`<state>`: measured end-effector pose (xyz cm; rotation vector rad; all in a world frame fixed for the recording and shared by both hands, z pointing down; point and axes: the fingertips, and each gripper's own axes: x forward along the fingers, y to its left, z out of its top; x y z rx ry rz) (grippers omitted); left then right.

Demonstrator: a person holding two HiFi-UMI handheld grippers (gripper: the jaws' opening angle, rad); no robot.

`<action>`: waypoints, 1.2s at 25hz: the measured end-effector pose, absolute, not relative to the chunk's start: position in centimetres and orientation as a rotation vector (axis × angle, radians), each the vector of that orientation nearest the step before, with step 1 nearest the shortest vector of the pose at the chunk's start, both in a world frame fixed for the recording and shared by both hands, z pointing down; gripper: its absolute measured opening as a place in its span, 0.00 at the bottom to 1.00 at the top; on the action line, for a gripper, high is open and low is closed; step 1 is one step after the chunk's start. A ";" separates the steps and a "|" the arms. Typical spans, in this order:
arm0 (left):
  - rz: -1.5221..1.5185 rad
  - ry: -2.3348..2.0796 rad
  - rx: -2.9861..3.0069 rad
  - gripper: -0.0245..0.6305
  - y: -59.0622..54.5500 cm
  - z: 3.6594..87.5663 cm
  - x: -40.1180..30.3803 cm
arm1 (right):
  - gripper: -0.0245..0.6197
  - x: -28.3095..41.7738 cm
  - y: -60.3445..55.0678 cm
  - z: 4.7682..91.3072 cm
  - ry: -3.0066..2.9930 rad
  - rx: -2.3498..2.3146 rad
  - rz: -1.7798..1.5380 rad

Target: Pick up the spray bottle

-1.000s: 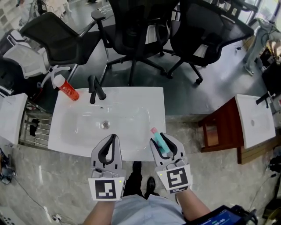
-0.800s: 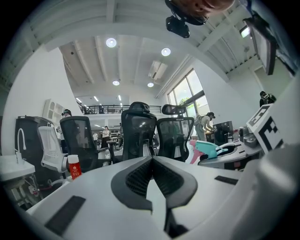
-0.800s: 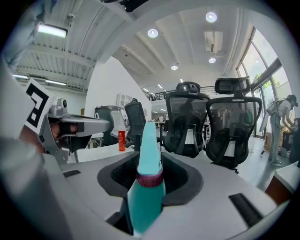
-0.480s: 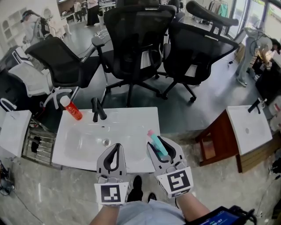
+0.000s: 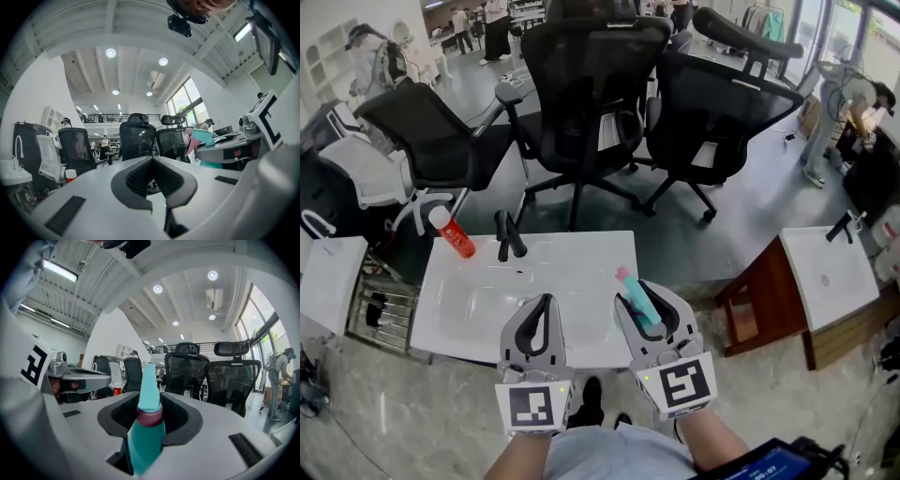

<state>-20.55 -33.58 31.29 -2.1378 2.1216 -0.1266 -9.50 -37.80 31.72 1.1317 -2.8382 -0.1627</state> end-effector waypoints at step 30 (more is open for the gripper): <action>-0.105 2.123 -2.153 0.07 -33.4 30.9 -20.3 | 0.27 -9.6 -37.6 31.7 -2.837 1.138 -0.170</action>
